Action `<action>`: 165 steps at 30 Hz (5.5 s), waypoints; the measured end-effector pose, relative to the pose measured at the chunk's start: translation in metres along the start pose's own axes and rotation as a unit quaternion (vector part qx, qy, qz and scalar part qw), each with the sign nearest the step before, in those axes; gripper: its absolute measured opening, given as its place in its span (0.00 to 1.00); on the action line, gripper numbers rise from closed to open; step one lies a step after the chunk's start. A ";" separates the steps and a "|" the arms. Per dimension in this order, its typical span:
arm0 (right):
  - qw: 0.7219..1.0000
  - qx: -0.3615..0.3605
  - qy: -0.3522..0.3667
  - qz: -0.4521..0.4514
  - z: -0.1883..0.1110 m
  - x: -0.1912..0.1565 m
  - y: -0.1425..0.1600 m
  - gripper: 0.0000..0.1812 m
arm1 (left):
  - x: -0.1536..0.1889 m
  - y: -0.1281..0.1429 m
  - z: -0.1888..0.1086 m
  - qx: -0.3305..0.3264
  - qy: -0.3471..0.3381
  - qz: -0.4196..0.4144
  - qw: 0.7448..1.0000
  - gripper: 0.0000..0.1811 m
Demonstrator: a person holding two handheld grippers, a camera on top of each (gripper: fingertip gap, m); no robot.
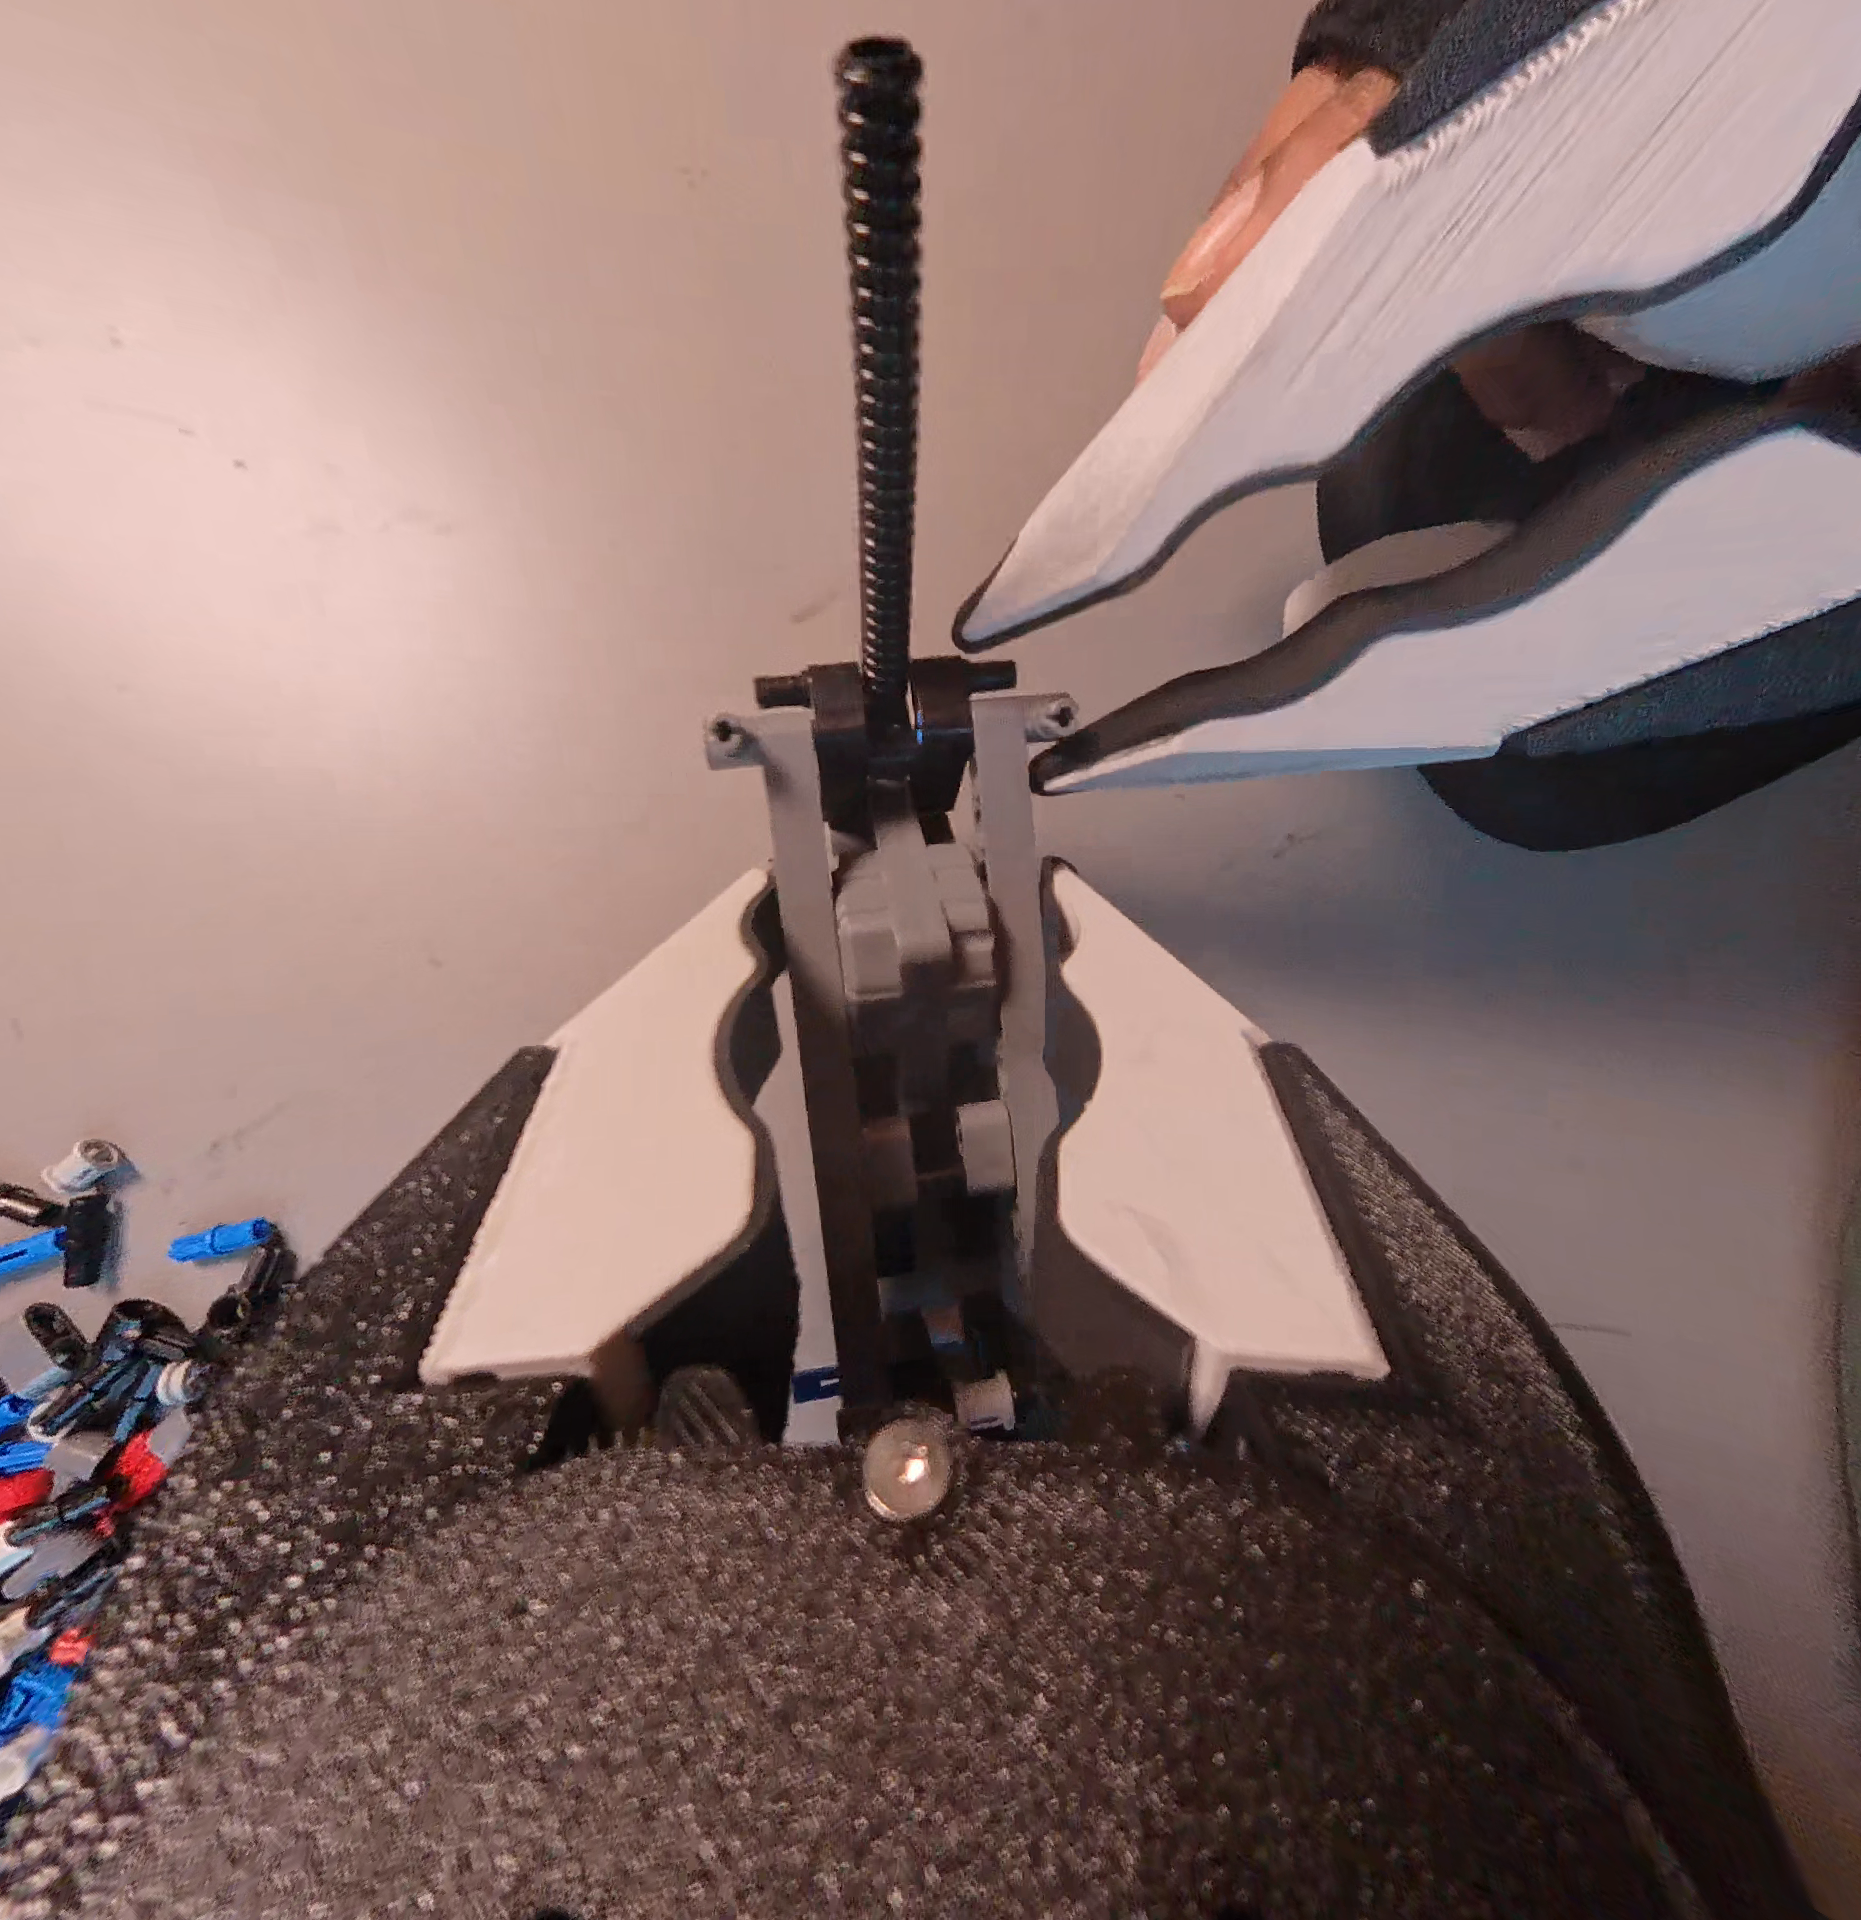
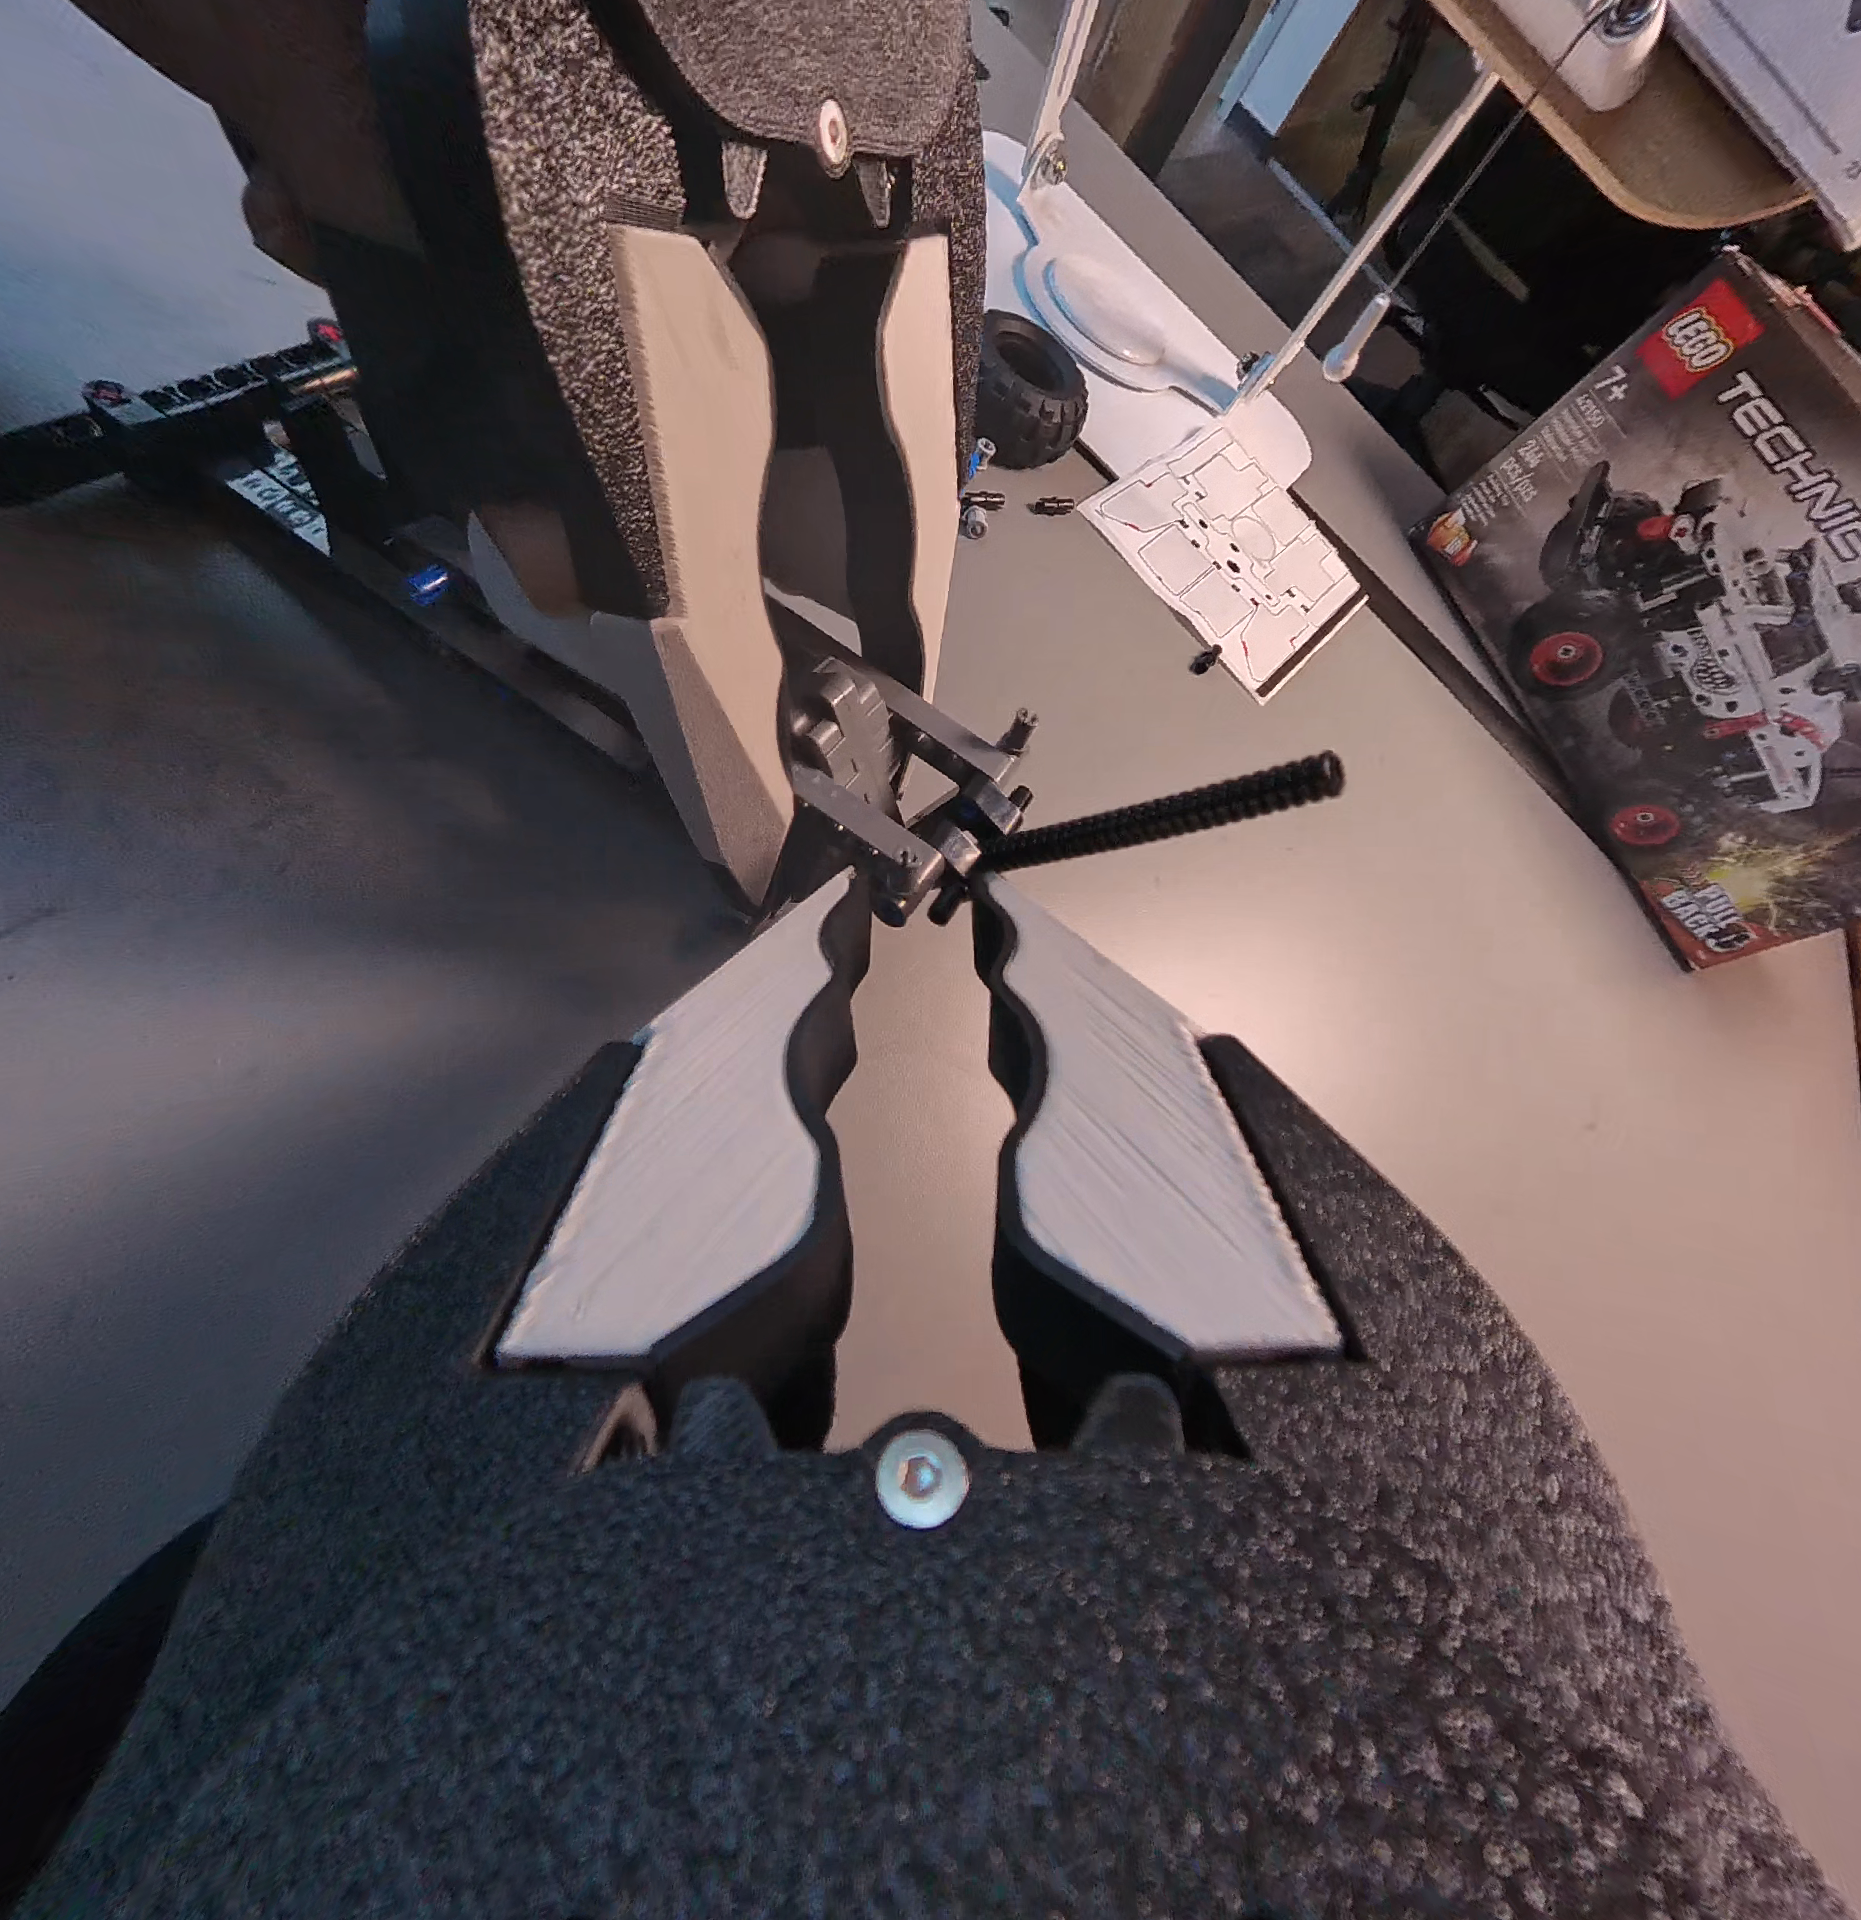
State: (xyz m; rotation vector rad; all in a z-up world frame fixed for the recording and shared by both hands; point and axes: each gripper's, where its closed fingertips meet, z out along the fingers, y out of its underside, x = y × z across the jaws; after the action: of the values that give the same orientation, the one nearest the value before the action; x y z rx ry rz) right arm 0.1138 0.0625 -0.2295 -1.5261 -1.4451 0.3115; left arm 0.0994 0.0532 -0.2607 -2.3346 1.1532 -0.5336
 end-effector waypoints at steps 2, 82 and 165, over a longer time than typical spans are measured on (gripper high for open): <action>1.000 0.000 0.011 -0.019 0.001 0.000 -0.001 0.09 | 0.000 0.000 0.000 0.004 0.009 -0.015 1.000 0.26; 0.997 -0.044 0.053 0.045 0.011 0.002 -0.003 0.01 | -0.014 0.004 -0.003 0.042 -0.012 -0.112 0.993 0.25; 0.955 0.048 -0.279 -0.091 0.176 -0.007 -0.099 0.09 | 0.051 0.034 -0.017 0.066 0.041 -0.101 0.992 0.26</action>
State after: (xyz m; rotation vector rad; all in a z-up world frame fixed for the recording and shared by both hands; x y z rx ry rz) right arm -0.0796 0.1195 -0.2433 -1.2641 -1.9604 0.7326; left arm 0.0980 -0.0099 -0.2599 -2.3467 0.8909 -0.7609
